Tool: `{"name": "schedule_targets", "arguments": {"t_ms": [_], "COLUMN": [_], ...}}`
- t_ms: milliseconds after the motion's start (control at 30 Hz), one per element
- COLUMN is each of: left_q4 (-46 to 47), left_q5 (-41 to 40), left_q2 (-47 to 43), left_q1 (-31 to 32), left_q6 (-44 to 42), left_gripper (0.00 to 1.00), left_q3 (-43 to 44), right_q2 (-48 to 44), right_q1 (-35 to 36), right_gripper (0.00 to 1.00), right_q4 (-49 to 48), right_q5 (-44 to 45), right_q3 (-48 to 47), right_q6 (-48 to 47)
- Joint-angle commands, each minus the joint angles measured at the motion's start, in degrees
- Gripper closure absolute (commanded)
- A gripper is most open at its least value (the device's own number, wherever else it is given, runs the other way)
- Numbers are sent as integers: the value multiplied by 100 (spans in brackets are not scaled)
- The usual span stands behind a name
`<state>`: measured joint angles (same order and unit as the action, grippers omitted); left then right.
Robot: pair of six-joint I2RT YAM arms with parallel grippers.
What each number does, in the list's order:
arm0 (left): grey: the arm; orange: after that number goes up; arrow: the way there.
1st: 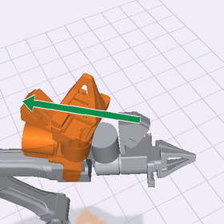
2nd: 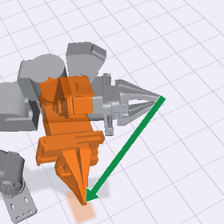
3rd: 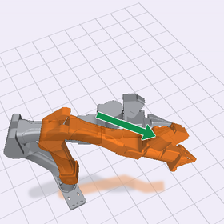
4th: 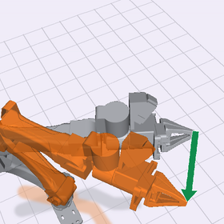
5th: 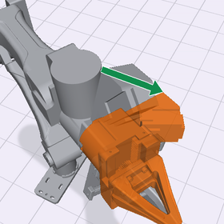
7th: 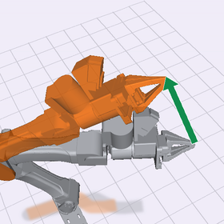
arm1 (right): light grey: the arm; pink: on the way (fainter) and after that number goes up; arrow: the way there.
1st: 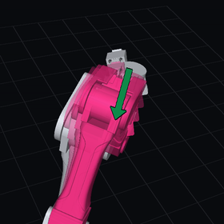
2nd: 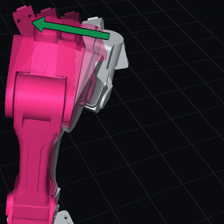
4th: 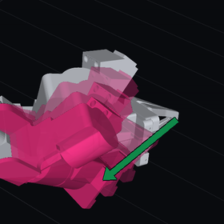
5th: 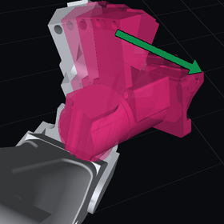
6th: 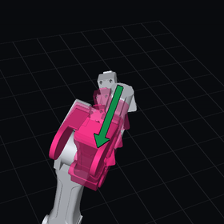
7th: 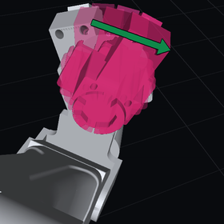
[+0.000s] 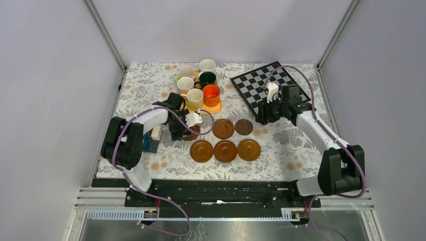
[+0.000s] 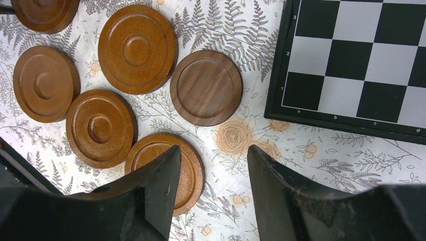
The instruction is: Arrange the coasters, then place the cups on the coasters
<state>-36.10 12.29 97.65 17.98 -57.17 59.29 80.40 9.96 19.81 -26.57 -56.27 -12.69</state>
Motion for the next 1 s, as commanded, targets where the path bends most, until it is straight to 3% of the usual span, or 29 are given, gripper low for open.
{"name": "schedule_targets", "arguments": {"t_ms": [0, 400, 733, 967], "left_q4": [211, 208, 208, 209], "left_q5": [253, 493, 501, 494], "left_q2": [112, 180, 354, 470], "left_q1": [134, 323, 534, 640], "left_q6": [-329, -976, -1027, -1020], "left_gripper": [20, 29, 36, 46], "left_q3": [225, 351, 574, 679], "right_q2": [-101, -112, -107, -92], "right_q1": [-32, -38, -36, -42], "right_gripper": [42, 42, 42, 42], "right_q4": [-136, -139, -128, -133], "right_q5": [-38, -49, -41, -24], "right_q3": [6, 5, 10, 11], "right_q6": [-80, -83, -84, -93]}}
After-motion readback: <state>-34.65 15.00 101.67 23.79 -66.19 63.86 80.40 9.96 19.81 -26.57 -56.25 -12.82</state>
